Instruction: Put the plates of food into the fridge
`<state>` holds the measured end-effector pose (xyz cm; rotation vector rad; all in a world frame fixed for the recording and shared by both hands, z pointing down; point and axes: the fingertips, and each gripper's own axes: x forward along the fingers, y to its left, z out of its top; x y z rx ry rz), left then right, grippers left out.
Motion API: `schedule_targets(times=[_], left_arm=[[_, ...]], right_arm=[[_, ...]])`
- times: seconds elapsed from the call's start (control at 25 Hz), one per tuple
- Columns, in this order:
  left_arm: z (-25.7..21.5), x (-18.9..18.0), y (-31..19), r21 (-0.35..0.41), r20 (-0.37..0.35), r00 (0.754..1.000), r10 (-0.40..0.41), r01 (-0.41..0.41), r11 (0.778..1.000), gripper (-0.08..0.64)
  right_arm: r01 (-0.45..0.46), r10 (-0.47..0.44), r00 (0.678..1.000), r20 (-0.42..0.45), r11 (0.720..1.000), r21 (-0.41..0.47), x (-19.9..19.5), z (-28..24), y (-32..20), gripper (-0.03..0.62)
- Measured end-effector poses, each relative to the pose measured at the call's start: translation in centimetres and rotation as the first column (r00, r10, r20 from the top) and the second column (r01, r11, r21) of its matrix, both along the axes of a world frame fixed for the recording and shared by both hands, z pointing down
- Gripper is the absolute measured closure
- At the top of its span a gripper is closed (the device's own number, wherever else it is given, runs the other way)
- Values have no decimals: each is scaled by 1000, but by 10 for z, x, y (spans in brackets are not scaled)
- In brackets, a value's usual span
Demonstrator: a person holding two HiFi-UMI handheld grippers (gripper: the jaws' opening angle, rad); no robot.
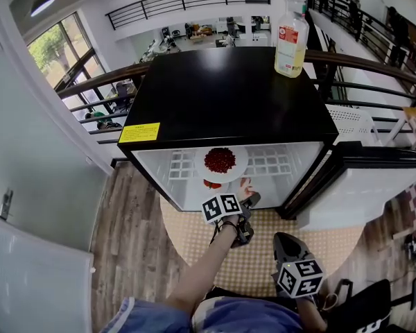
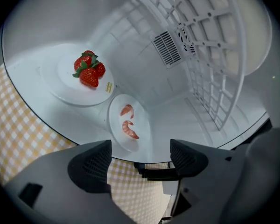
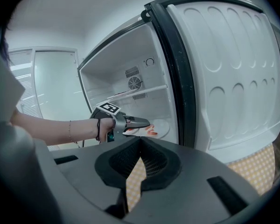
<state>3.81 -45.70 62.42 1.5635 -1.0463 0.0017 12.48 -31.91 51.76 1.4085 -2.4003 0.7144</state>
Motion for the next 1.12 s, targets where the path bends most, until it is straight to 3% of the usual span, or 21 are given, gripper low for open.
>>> schedule_targets(times=[0.12,0.28,0.44,0.72,1.12], left_arm=[[-5,0,7,28,-11,999,36,-35,999,164],[-21,-3,16,144,-20,997,75,-71,987,171],[-32,-16,31,227,40,995,91,-98,969,346],[-68,-29,79,374,147,970,193,-235,897,360],[-88,-75,169,440,345,896,278,-416,796,430]], right_arm=[[2,-2,1000,5,1000,1,-4,-1,0,577],[1,-1,1000,14,1000,2,-10,-2,1,577],[-3,3,1000,18,1000,3,-15,-3,4,577],[-19,19,1000,17,1000,2,-26,-2,16,577],[-27,27,999,19,1000,3,-68,-2,45,577]])
